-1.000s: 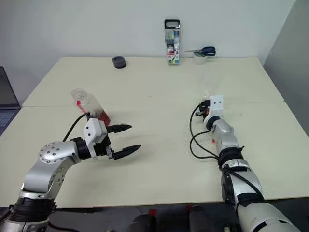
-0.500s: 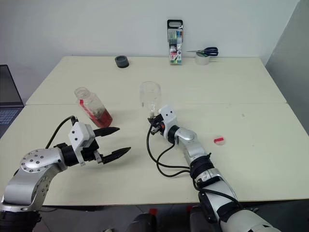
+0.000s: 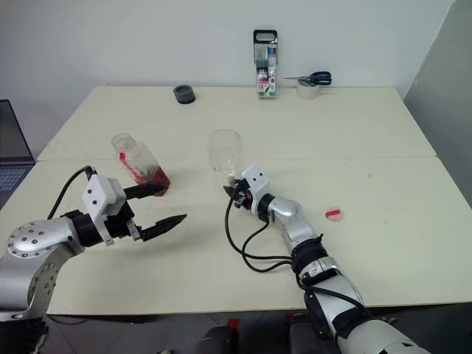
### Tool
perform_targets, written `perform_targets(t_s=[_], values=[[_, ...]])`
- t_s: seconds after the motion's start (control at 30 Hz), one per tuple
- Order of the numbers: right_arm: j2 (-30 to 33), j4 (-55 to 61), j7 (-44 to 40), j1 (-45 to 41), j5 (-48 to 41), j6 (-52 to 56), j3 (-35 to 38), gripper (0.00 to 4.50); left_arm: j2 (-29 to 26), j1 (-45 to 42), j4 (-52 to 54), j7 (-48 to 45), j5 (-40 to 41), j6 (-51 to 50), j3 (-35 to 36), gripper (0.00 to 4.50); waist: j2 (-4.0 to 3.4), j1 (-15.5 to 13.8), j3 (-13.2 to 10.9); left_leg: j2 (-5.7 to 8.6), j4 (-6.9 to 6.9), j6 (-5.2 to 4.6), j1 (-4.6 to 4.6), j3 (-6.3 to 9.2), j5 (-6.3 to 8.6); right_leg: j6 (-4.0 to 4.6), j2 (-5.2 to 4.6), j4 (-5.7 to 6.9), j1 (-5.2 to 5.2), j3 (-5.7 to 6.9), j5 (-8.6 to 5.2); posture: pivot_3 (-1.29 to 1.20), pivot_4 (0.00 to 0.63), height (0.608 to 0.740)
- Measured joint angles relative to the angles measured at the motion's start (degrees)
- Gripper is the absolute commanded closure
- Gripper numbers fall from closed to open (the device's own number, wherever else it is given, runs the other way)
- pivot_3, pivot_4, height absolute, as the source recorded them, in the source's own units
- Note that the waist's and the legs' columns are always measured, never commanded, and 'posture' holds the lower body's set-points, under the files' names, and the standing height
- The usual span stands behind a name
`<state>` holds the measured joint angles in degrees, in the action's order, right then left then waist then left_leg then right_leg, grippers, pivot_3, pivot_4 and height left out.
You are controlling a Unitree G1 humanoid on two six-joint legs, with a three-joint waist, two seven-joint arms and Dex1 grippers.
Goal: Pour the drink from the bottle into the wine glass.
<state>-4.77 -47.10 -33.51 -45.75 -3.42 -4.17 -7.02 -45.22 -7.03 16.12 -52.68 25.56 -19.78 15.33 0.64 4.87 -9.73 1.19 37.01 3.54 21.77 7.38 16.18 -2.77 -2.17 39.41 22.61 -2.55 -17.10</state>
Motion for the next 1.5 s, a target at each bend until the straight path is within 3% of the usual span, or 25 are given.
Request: perform_targets(t_s=[0.17, 0.57, 0.73, 1.07, 1.2, 1.4, 1.5], values=[[-0.01, 0.0, -0.28, 0.0, 0.0, -0.02, 0.05, 0.03, 0.94, -0.75, 0.07, 2.0, 1.08, -1.11, 0.19, 0.0, 0.0, 0.1, 0.0, -0.01, -0.01, 0.04, 0.0, 0.0, -0.02, 0.0, 0.0, 0.01, 0.01, -0.01, 0.0, 0.0, 0.15, 0.74], [0.35, 2.06, -1.65, 0.3, -0.02, 0.64, -0.04, 0.03, 2.69, -3.85, 0.12, 5.85, 1.26, -2.1, 0.16, 0.0, 0.01, 0.08, 0.0, 0.0, 0.0, 0.16, 0.0, 0.01, -0.09, 0.0, 0.0, 0.03, 0.01, 0.0, 0.0, 0.0, 0.15, 0.74], [3.26, 7.47, -3.18, 4.09, 0.12, 2.32, -1.36, 0.03, 3.84, -4.95, 0.16, 7.35, 1.32, -2.43, 0.14, 0.0, 0.02, -0.01, 0.01, 0.02, 0.01, 0.17, 0.02, 0.01, -0.1, 0.0, -0.02, 0.01, 0.0, 0.0, 0.0, 0.0, 0.15, 0.74], [11.51, 27.71, -6.5, 14.55, -0.37, 12.34, -2.99, 0.03, 5.72, -4.84, 1.63, 9.59, 1.41, -3.67, -0.19, 0.0, 0.02, -0.17, 0.01, 0.0, 0.01, 0.07, 0.03, 0.02, -0.04, 0.0, -0.02, 0.01, -0.01, 0.01, 0.0, 0.0, 0.15, 0.74], [17.83, 37.38, -9.6, 19.29, -0.12, 18.1, -5.41, 0.03, 7.17, -2.33, 1.75, 11.38, 0.84, -3.6, -0.28, 0.0, 0.02, -0.24, 0.01, 0.01, 0.02, -0.02, 0.04, 0.0, 0.01, 0.0, -0.04, -0.05, -0.03, -0.01, 0.0, 0.0, 0.15, 0.74], [25.64, 52.69, -14.58, 25.72, -3.01, 23.66, -5.98, 0.03, 9.91, 3.79, -0.4, 15.18, -4.38, 0.58, -0.55, 0.0, 0.01, -0.39, 0.01, -0.04, 0.0, -0.05, 0.0, 0.06, 0.03, 0.0, -0.01, -0.34, -0.22, 0.07, -0.01, 0.0, 0.15, 0.74], [29.58, 61.75, -17.67, 28.18, -6.97, 24.94, -5.21, 0.03, 13.83, 6.23, -3.31, 20.26, -8.14, 3.99, -0.34, 0.0, 0.07, -0.88, 0.04, -0.01, 0.05, -0.06, 0.0, 0.1, 0.03, -0.01, -0.04, -0.43, -0.33, 0.1, -0.01, 0.0, 0.15, 0.74]])
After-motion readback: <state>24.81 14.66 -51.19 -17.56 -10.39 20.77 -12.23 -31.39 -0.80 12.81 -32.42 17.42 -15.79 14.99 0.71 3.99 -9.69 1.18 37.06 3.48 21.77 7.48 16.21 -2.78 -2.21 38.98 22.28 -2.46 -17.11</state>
